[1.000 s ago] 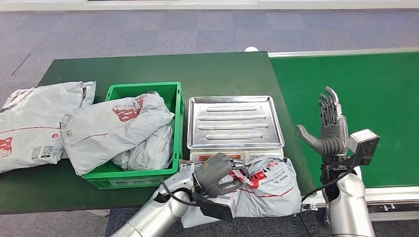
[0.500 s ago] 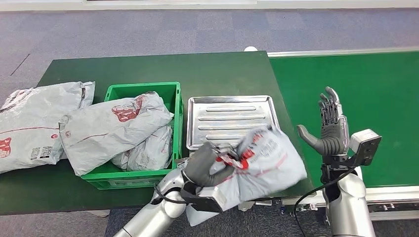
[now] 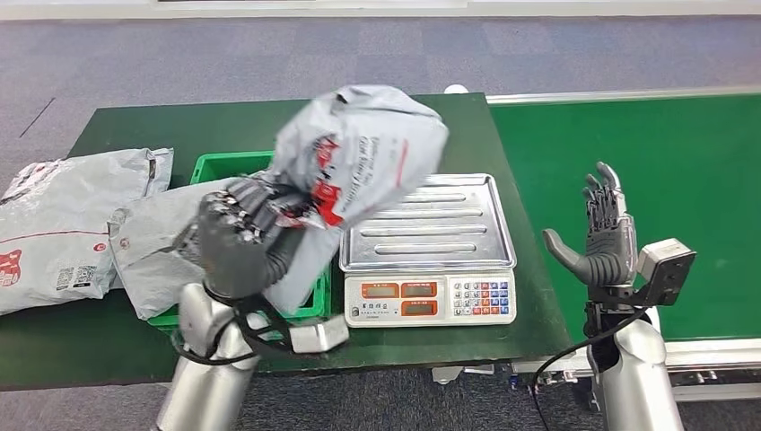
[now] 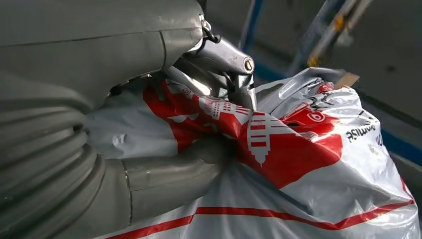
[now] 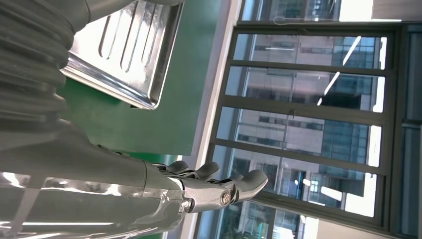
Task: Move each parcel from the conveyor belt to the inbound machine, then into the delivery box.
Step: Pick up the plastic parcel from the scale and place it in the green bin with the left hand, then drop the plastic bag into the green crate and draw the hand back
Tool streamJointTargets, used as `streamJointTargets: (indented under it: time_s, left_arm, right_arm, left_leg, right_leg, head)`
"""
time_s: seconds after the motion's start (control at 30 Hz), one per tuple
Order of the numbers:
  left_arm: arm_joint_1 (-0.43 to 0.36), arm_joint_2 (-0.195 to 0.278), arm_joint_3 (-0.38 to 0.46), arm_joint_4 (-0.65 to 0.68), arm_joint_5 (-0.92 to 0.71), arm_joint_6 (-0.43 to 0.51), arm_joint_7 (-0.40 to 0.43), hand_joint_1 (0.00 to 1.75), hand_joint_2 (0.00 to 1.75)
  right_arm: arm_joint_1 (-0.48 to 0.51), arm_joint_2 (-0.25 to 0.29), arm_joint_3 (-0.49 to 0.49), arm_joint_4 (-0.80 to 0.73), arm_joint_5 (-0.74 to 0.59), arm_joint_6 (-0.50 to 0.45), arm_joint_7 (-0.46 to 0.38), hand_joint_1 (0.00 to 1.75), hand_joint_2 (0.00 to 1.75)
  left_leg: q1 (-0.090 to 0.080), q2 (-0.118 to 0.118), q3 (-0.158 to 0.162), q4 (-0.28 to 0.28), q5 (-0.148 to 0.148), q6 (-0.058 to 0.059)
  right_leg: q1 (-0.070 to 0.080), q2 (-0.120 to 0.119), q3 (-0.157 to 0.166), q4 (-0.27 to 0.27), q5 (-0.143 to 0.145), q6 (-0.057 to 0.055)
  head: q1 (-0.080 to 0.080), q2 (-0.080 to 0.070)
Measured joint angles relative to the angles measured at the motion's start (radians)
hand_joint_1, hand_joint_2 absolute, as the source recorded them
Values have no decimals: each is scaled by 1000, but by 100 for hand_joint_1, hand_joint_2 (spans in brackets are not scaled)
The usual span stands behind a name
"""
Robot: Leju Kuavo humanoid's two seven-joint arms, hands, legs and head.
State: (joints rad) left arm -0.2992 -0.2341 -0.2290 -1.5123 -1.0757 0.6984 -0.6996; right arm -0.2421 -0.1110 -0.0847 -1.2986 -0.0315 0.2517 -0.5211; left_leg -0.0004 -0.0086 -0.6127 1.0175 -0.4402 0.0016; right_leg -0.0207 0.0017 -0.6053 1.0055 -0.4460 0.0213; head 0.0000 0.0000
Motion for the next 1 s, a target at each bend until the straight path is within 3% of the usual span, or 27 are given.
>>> streamJointTargets:
  time_s: [0.1, 0.23, 0.3, 0.37, 0.43, 0.5, 0.53, 0.57, 0.6, 0.67, 0.77, 0.8, 0.9, 1.0]
  left_arm:
    - [-1, -21, 108, -44, -67, 0, 2, 175, 0]
    - [-18, -41, 250, -97, -217, 0, 9, 175, 0]
    - [-35, -29, 317, -106, -312, 0, 75, 175, 0]
    - [-50, 38, 342, -91, -406, 0, 270, 175, 0]
    - [-82, 157, 296, -18, -441, -4, 616, 175, 0]
    - [-138, 268, 190, 103, -443, -23, 989, 175, 0]
    - [-167, 308, 130, 168, -443, -43, 1126, 175, 0]
    - [-193, 335, 77, 235, -444, -73, 1215, 175, 0]
    - [-215, 352, 38, 300, -444, -111, 1248, 175, 0]
    - [-255, 364, 4, 423, -444, -200, 1154, 175, 0]
    - [-321, 363, -14, 604, -444, -336, 863, 175, 0]
    - [-341, 359, -18, 658, -444, -372, 801, 175, 0]
    - [-390, 336, -24, 785, -444, -442, 708, 175, 0]
    - [-420, 316, -25, 866, -443, -464, 675, 175, 0]
  right_arm:
    - [0, 0, 4, -4, 0, -1, 0, 0, 175]
    - [8, 0, 10, -21, 1, -4, 1, 0, 175]
    - [17, -1, 12, -34, 2, -3, 4, 0, 175]
    - [25, -3, 12, -44, 1, -1, 6, 0, 175]
    - [32, -9, 13, -52, -3, 4, 8, 0, 175]
    - [39, -15, 13, -57, -6, 8, 9, 0, 175]
    - [41, -18, 13, -58, -5, 10, 9, 0, 175]
    - [43, -20, 13, -58, -4, 11, 9, 0, 175]
    - [44, -21, 13, -58, -1, 13, 8, 0, 175]
    - [47, -23, 14, -58, 4, 16, 5, 0, 175]
    - [52, -28, 13, -58, 10, 17, -4, 0, 175]
    - [54, -30, 12, -58, 13, 17, -6, 0, 175]
    - [66, -31, 6, -62, 21, 19, -11, 0, 175]
    - [71, -31, 0, -63, 23, 20, -12, 0, 175]
  left_leg:
    - [0, 0, 0, 0, 0, 0]
    - [0, 0, 0, 0, 0, 0]
    - [0, 0, 0, 0, 0, 0]
    - [0, 1, 1, 0, 0, -1]
    - [1, 2, 2, 0, 1, -2]
    - [2, 2, 2, -1, 2, -4]
    - [3, 1, 2, -1, 2, -4]
    - [3, 0, 2, -1, 2, -4]
    - [3, 1, 2, -1, 2, -4]
    - [3, 2, 2, 0, 2, -4]
    - [1, 3, 2, 0, 2, -4]
    - [1, 3, 2, 0, 2, -4]
    - [0, 3, 3, 0, 2, -3]
    - [0, 3, 3, 0, 1, -3]
  right_leg:
    - [0, 0, 0, 0, 0, 0]
    - [0, 0, 0, 0, 0, 0]
    - [0, 0, 0, 0, 0, 0]
    - [0, 1, -1, 0, 0, -1]
    - [1, 2, -2, 0, 0, -2]
    - [2, 2, -2, 0, 0, -4]
    - [3, 2, -1, 0, 0, -4]
    - [3, 1, -1, 0, 0, -4]
    - [3, 1, 0, 0, 1, -4]
    - [3, 3, -1, 0, 2, -4]
    - [1, 4, -1, 0, 3, -3]
    - [1, 4, -1, 0, 3, -3]
    - [0, 4, 0, 0, 3, -3]
    - [0, 4, 0, 0, 3, -3]
  head:
    - [0, 0]
    - [0, 0]
    - [0, 0]
    - [0, 0]
    - [0, 0]
    - [0, 0]
    - [0, 0]
    - [0, 0]
    - [0, 0]
    - [0, 0]
    - [0, 0]
    - [0, 0]
    - [0, 0]
    - [0, 0]
